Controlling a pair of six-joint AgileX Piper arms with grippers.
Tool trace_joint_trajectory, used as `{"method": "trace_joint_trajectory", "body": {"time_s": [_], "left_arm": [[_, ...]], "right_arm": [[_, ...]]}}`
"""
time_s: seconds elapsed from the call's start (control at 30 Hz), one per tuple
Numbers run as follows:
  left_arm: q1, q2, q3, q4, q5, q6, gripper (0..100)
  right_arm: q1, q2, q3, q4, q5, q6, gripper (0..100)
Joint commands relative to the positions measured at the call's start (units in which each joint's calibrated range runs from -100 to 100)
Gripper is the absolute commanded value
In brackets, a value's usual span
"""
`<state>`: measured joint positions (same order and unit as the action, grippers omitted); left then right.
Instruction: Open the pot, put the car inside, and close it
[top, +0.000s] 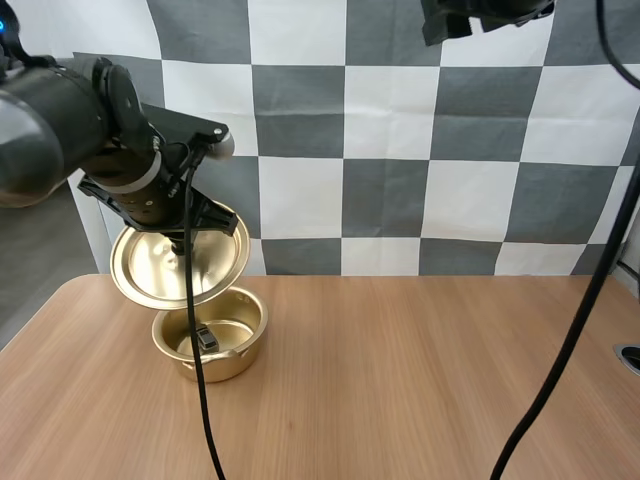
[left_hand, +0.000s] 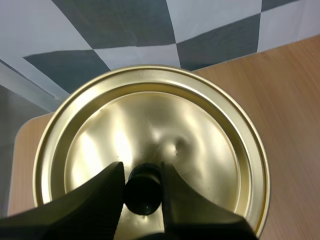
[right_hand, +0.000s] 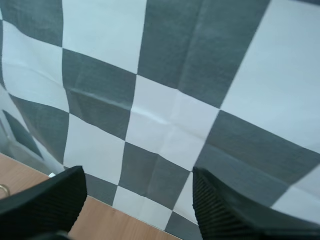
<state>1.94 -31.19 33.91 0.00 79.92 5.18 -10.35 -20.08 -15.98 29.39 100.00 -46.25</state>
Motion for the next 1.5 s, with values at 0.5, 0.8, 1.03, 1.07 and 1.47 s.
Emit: {"method": "trace_joint_trajectory", "body": {"time_s": [0.5,0.8,1.03,1.07,1.47], "left_arm": [[-0.02,16.1,0.0,0.0,-4.3,1.1,16],[-0.02,20.2,0.0,-2.2,-4.4,1.5,16],[-0.02,22.5,0.0,-4.2,-4.5,2.8,16],[-0.02,22.9,0.0,-4.2,-4.5,2.8,16],[-0.02,24.0,0.0,-4.1,-4.8,2.8,16]], "right_arm": [[-0.7,-4.1,0.1,-1.9,0.0,0.3,100],[-0.7,-4.1,0.1,-2.2,0.0,0.3,100],[-0.7,-4.1,0.1,-2.2,0.0,0.3,100],[-0.7,-4.1,0.1,-2.2,0.0,0.3,100],[-0.7,-4.1,0.1,-2.2,0.0,0.3,100]]}}
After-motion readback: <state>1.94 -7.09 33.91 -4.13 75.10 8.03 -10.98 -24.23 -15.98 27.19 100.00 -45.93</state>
